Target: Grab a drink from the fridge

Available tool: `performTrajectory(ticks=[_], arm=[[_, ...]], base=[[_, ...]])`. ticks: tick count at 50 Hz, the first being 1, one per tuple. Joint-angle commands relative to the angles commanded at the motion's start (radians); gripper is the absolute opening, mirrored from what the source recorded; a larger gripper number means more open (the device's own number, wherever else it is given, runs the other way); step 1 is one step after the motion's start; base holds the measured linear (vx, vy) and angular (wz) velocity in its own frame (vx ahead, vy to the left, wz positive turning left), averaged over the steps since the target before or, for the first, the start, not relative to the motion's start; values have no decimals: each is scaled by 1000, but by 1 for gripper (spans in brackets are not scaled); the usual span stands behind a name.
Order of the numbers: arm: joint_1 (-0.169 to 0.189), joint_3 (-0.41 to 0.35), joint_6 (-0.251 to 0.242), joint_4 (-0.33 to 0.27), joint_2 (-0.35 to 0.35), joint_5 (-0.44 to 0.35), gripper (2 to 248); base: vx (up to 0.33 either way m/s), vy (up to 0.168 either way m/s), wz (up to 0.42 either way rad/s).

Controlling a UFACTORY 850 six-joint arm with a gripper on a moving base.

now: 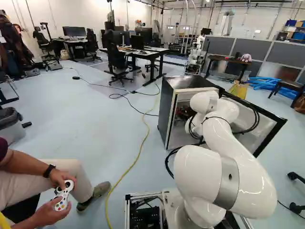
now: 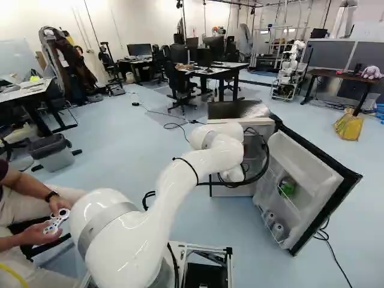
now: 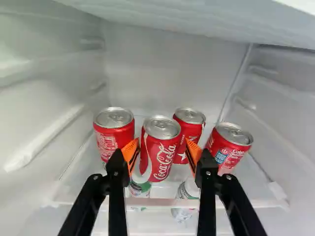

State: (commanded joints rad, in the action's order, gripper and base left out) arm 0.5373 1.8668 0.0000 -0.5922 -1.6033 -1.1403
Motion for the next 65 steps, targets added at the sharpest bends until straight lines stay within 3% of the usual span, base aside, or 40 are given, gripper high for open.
performTrajectory(ticks=[27, 28, 33, 34, 38, 39, 65], arm=[[-6, -8, 0, 0, 4, 0, 146], [-6, -8, 0, 0, 4, 0, 136], [-6, -8, 0, 0, 4, 0, 136], [-6, -8, 0, 0, 4, 0, 101], [-6, -8, 0, 0, 4, 0, 101], [-6, -8, 0, 0, 4, 0, 88], [-3, -31, 0, 0, 17, 0, 88]], base=[[0, 0, 0], [0, 0, 0], [0, 0, 0], [0, 0, 0], [0, 0, 0], [0, 0, 0], [0, 0, 0]])
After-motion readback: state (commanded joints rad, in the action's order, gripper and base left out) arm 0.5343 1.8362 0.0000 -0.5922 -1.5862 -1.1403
